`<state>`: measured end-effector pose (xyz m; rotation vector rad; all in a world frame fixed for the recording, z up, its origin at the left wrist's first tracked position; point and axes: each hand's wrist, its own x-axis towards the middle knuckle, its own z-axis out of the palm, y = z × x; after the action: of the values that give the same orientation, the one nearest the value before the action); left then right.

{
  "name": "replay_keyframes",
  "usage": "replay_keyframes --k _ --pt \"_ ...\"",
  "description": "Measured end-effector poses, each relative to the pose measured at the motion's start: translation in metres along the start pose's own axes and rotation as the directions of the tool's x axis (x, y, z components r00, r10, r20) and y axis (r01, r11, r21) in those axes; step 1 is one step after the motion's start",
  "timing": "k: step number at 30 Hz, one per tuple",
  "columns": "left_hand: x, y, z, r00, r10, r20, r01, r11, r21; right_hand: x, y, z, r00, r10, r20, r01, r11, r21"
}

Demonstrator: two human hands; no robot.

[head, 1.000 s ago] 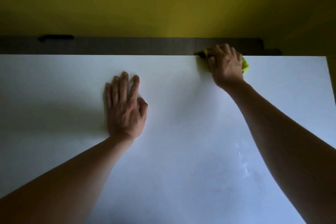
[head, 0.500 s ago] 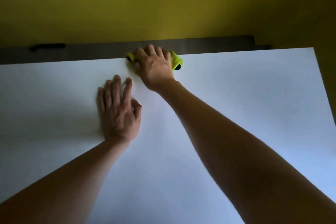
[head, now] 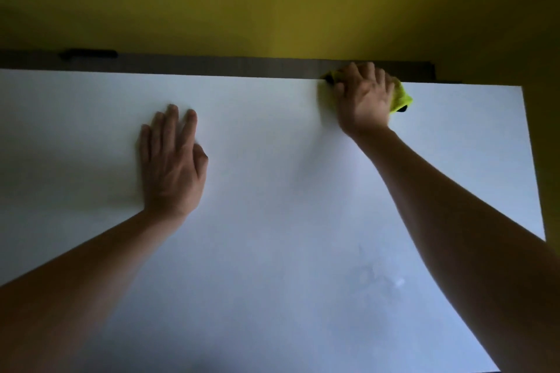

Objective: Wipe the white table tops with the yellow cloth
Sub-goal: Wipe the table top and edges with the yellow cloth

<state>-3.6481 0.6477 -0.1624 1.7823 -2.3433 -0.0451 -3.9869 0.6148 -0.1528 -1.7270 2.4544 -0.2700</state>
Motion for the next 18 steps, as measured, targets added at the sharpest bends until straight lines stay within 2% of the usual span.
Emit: replay_keyframes --k 6,9,12,18 --pt "-0.013 0.036 0.006 1.000 -0.030 -0.002 0.030 0.999 0.027 -0.001 -0.097 0.019 0.965 -0.238 0.110 0.227 0.968 0.105" --pt "-0.017 0.080 0.011 1.000 0.001 0.026 -0.001 1.000 0.002 0.007 -0.102 0.022 0.947 -0.291 0.132 0.285 0.956 0.067" --pt "-0.019 0.129 0.016 0.997 0.069 0.018 -0.068 0.996 -0.058 0.010 -0.066 0.015 0.938 -0.329 0.111 0.320 0.943 0.085" --pt "-0.004 0.219 0.030 0.954 0.298 0.022 -0.291 0.944 -0.156 0.010 0.078 -0.014 0.980 -0.192 0.057 0.187 0.979 0.084"
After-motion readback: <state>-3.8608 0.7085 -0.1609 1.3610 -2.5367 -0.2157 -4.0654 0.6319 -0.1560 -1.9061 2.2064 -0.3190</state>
